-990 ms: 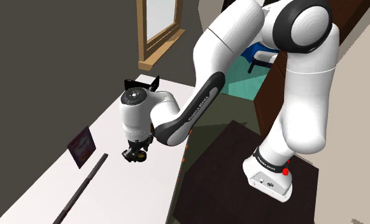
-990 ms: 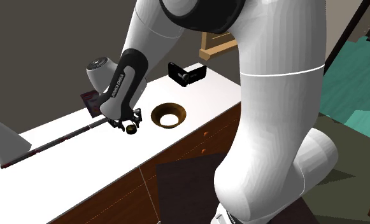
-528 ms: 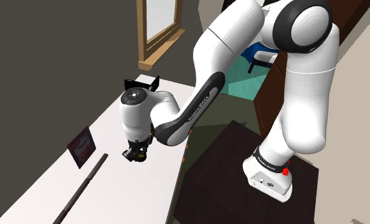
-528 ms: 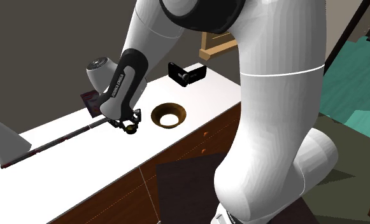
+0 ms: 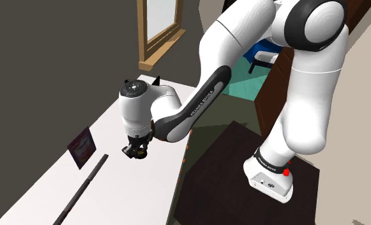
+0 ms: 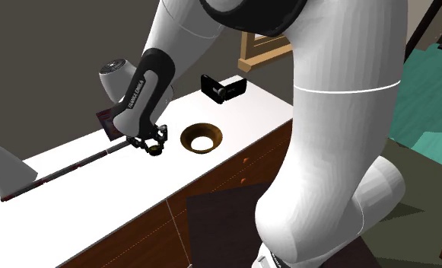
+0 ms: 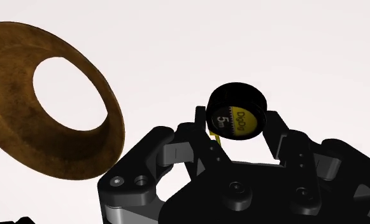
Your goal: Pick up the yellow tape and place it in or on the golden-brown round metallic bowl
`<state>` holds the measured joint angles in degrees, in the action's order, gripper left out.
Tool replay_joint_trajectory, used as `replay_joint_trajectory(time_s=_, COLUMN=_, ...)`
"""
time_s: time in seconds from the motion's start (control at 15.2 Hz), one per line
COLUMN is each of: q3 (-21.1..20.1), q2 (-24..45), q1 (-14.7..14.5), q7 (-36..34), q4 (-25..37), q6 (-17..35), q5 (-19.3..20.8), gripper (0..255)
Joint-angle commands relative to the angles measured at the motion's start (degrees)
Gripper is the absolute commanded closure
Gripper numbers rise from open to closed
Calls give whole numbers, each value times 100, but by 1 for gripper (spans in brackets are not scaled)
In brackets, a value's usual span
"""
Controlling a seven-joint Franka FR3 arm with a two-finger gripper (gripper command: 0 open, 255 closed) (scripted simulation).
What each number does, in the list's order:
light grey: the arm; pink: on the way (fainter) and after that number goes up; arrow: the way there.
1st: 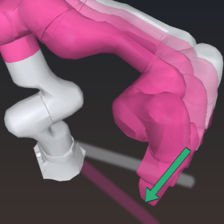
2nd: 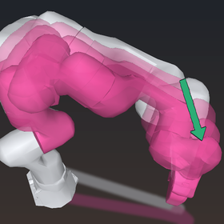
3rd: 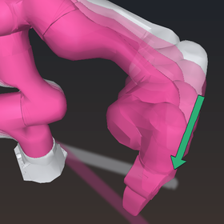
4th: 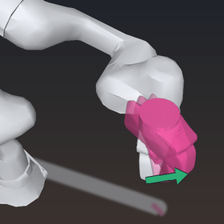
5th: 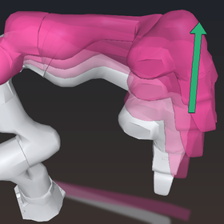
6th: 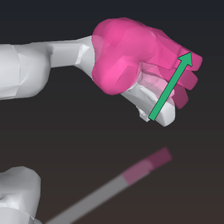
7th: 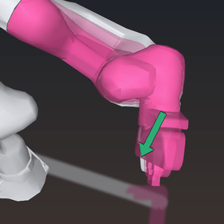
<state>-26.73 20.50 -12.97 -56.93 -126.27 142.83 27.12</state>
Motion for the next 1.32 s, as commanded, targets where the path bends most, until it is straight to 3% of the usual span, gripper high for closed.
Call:
replay_joint_trajectory(time_s=0.0, q3=-77, q2=-134, q1=50, q7=101, q4=1, q6=-115, q5=-135, gripper=255)
replay_joint_trajectory(time_s=1.06, q3=-462, q2=-1102, q1=326, q7=844, q4=152, q6=-1023, q5=-1089, gripper=255)
replay_joint_trajectory(time_s=1.25, q3=-372, q2=-1537, q1=625, q7=1381, q4=-314, q6=-843, q5=-1378, gripper=255)
